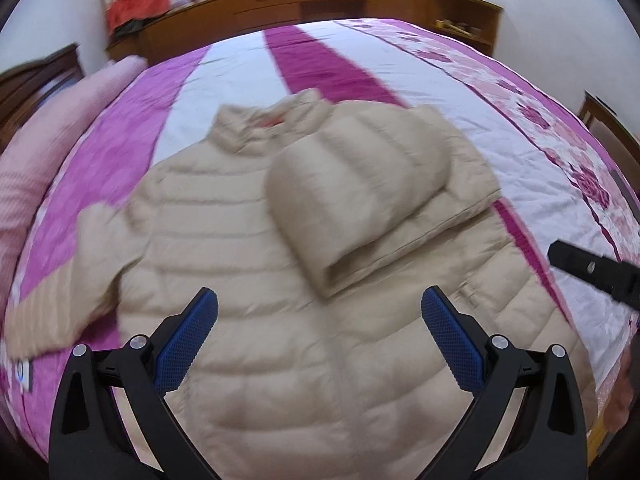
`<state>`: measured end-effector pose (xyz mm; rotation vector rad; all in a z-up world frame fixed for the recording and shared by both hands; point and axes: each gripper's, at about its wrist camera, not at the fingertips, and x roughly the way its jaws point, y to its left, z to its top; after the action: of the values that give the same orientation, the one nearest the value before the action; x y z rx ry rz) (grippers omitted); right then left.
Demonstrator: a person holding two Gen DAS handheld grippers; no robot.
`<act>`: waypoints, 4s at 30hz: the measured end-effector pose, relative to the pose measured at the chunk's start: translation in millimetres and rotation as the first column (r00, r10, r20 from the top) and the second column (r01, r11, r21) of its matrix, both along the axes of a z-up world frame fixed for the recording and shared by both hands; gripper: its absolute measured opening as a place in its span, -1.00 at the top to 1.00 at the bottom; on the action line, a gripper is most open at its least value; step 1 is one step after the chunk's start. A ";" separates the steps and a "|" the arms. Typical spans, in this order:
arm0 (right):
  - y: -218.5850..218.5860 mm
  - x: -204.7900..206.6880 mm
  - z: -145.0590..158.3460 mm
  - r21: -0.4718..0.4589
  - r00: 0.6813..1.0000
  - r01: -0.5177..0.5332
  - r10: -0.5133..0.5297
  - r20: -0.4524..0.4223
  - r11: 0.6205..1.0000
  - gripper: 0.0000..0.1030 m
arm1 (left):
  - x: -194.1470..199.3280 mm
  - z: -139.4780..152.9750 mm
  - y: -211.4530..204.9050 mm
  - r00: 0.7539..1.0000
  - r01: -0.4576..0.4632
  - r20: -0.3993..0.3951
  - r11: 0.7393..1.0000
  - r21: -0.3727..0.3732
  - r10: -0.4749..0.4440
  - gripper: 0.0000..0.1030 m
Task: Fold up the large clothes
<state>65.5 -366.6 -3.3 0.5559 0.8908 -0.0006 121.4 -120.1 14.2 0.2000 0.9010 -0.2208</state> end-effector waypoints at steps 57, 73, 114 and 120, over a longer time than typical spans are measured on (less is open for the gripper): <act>23.8 83.5 -16.0 0.155 0.999 -0.038 0.043 -0.025 0.987 -0.45 | 57.6 0.2 139.6 0.967 -0.214 0.096 0.960 -0.182 0.234 0.80; 13.9 123.5 -48.4 0.082 0.995 0.090 -0.087 -0.045 0.993 0.90 | 103.4 -65.3 163.5 0.961 -0.277 -0.061 0.933 -0.230 0.271 0.80; 83.4 -63.6 -12.7 -0.019 0.996 -0.079 0.078 -0.036 0.997 -0.45 | -7.5 -56.8 357.5 0.791 -0.598 -0.102 0.728 -0.335 0.603 -0.43; 83.5 -77.3 -18.4 -0.064 0.997 -0.055 0.051 -0.057 0.996 -0.51 | 2.8 -78.7 389.5 0.730 -0.665 -0.147 0.644 -0.378 0.668 -0.43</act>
<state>-11.8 -283.1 -21.7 0.4732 0.9565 0.0030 124.2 269.4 -64.5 -0.5365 0.8453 0.2948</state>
